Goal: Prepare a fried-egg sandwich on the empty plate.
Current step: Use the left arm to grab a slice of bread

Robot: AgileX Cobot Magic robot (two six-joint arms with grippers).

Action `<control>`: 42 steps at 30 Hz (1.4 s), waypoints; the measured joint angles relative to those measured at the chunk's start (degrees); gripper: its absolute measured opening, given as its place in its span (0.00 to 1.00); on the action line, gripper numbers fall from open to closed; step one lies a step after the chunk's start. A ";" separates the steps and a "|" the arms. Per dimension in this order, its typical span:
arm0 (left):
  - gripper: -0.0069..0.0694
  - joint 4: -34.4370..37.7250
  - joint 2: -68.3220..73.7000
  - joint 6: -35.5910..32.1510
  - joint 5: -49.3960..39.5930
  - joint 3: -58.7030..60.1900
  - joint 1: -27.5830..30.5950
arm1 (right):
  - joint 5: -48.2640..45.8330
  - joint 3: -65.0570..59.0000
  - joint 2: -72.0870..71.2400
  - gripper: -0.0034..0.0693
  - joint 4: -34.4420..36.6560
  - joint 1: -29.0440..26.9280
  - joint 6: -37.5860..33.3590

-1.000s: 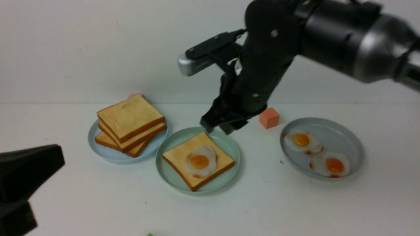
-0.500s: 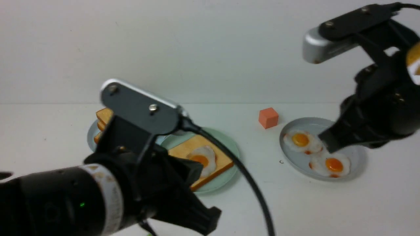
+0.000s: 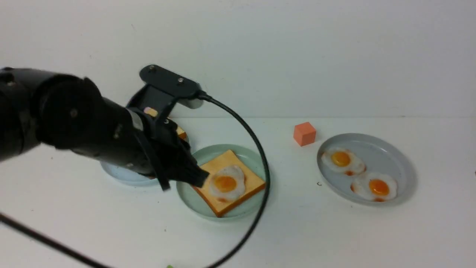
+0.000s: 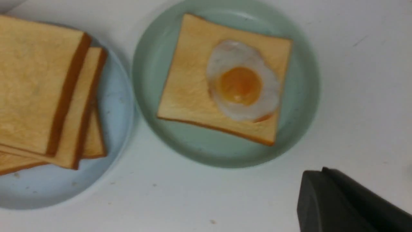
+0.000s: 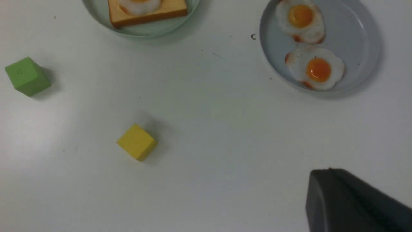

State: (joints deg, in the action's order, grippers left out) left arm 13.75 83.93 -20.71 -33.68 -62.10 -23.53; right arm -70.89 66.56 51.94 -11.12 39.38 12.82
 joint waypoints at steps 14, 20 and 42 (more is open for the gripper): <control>0.16 0.96 14.18 -15.50 2.41 -8.89 14.00 | 9.62 -0.66 -7.78 0.07 7.36 0.00 -7.62; 0.49 -3.14 19.75 -19.99 10.88 -9.10 14.00 | 8.96 -0.66 -7.92 0.07 7.53 0.00 -8.43; 0.39 -5.64 28.22 -20.53 22.06 -9.29 14.06 | 8.44 -0.66 -7.92 0.09 13.62 0.00 -8.43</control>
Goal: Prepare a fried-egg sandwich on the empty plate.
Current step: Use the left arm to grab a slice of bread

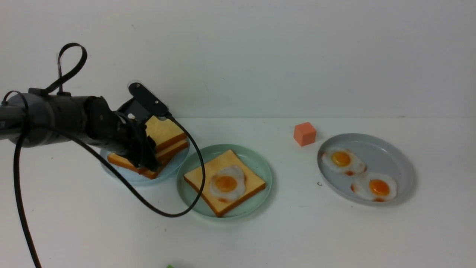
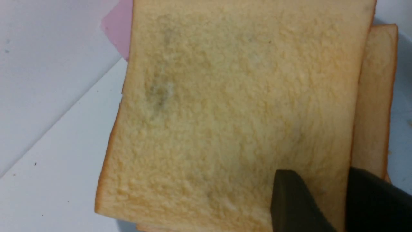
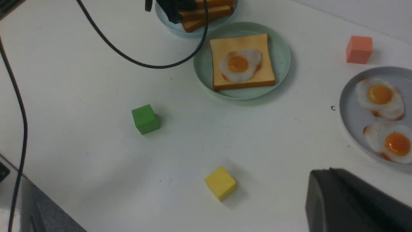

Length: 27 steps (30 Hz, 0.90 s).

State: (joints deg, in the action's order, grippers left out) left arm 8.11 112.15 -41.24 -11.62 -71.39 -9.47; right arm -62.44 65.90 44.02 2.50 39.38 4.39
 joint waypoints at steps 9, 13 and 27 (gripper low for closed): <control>0.30 -0.13 0.39 -0.14 0.49 -0.10 0.00 | -2.09 0.00 0.00 0.09 2.42 0.00 0.00; 0.13 -0.19 0.39 -0.19 0.43 -0.10 0.00 | -2.91 0.00 0.00 0.09 2.71 0.00 0.00; 0.10 0.03 -9.39 -0.26 -6.53 0.01 -0.90 | -3.60 0.00 -2.31 0.09 1.13 0.00 0.00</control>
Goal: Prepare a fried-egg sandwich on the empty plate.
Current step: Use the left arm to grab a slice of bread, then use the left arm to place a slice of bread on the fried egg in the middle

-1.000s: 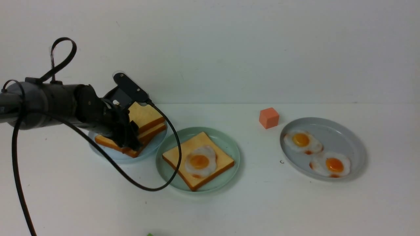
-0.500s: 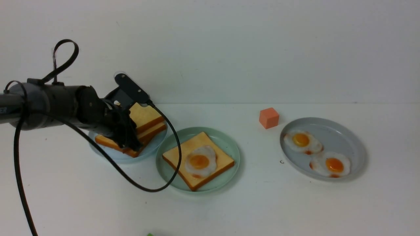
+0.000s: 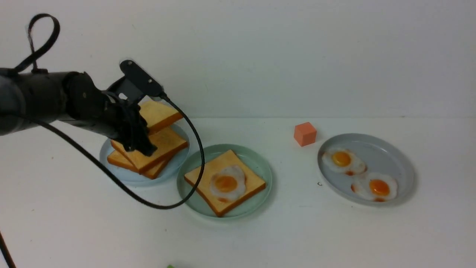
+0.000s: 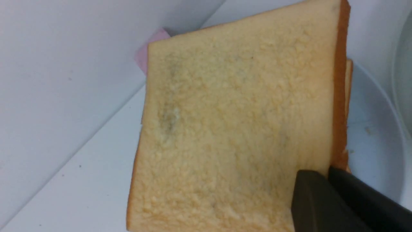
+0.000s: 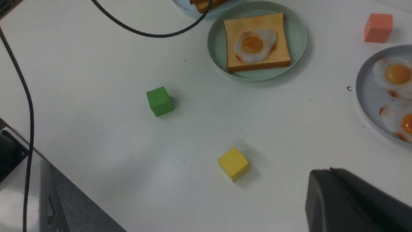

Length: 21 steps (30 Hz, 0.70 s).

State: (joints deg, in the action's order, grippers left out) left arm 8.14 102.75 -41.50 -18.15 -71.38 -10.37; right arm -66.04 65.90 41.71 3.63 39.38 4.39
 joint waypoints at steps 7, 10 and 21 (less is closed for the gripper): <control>0.10 1.17 -7.09 5.20 -5.34 2.25 -12.46 | -4.16 0.00 -5.37 0.09 -4.75 0.00 0.85; 0.10 -0.28 -6.04 9.98 -6.34 3.49 -18.70 | -6.57 0.00 -7.41 0.09 -6.65 0.00 1.13; 0.10 -16.69 -0.57 24.72 -3.91 3.89 -25.77 | -6.80 0.00 -11.82 0.09 -9.45 0.00 1.93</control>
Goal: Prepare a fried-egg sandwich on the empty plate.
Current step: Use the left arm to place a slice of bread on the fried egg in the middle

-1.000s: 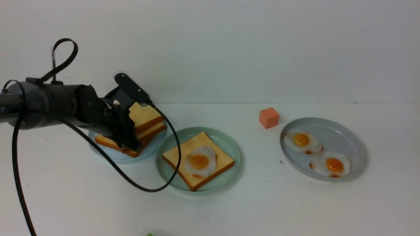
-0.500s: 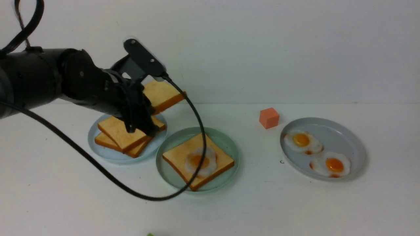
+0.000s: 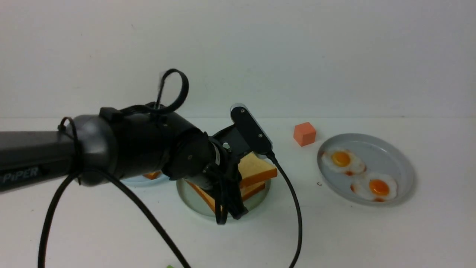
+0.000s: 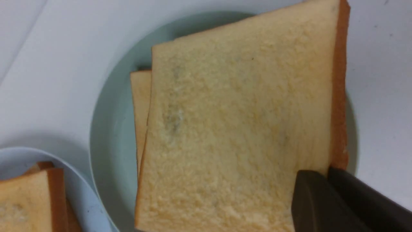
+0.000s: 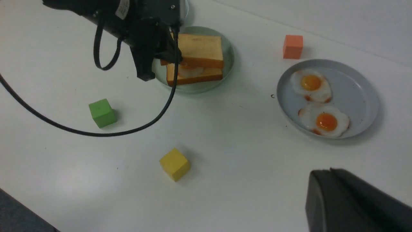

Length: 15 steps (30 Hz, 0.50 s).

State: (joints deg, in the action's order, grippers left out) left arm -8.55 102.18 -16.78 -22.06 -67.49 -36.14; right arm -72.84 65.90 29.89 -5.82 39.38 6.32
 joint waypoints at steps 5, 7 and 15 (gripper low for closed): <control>0.10 -3.80 0.42 5.65 0.00 0.00 0.00 | 0.00 -1.46 -0.34 0.09 -0.37 0.00 0.23; 0.10 -4.49 0.42 6.32 -0.25 0.00 0.00 | 0.00 -2.77 -0.34 0.09 -0.37 0.00 0.23; 0.10 -5.35 0.63 6.51 -2.44 0.00 0.00 | 1.84 -8.44 -0.34 0.09 -0.37 0.00 0.23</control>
State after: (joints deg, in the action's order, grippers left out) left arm -13.90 102.81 -10.27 -24.51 -67.49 -36.14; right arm -71.01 57.46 29.55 -6.19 39.38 6.55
